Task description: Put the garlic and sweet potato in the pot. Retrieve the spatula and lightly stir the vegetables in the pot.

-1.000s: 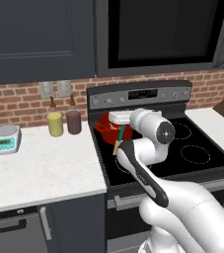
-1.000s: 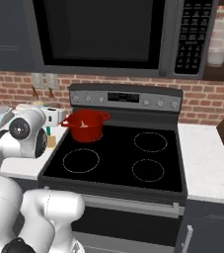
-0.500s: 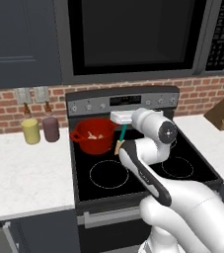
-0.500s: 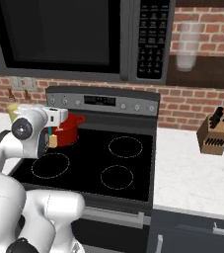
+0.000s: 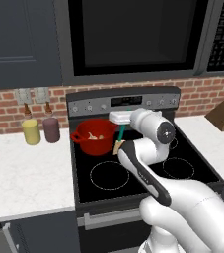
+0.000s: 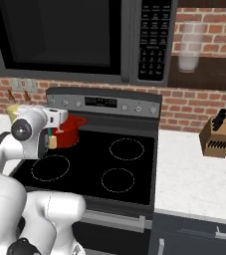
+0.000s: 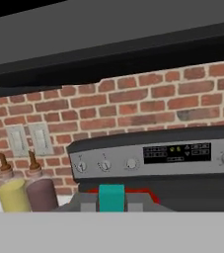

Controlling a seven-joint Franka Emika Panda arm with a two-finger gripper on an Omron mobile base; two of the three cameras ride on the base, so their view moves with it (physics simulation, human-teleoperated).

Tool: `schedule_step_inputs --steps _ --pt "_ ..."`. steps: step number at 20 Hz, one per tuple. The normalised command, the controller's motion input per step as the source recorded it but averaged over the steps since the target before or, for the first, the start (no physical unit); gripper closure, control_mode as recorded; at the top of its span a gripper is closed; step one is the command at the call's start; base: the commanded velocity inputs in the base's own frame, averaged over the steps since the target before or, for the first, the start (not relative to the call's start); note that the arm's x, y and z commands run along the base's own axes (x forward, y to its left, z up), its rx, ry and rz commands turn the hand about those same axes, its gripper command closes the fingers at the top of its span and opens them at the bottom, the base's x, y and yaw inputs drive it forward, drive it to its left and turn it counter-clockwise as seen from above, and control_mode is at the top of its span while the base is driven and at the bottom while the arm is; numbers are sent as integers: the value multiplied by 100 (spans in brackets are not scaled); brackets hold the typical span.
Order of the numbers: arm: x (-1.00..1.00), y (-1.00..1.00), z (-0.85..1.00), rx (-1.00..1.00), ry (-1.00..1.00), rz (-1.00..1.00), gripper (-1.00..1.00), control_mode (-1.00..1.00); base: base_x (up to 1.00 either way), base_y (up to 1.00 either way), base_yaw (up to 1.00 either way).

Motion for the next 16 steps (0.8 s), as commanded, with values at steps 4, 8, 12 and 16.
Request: schedule_step_inputs --steps 4,8,12,16 --pt "28 -13 1 18 0 8 100 -100 0 0 0" --pt "41 -29 0 33 0 5 100 -100 0 0 0" --pt "39 -25 0 34 0 0 100 -100 0 0 0" --pt "45 -20 -16 33 5 0 100 -100 0 0 0"
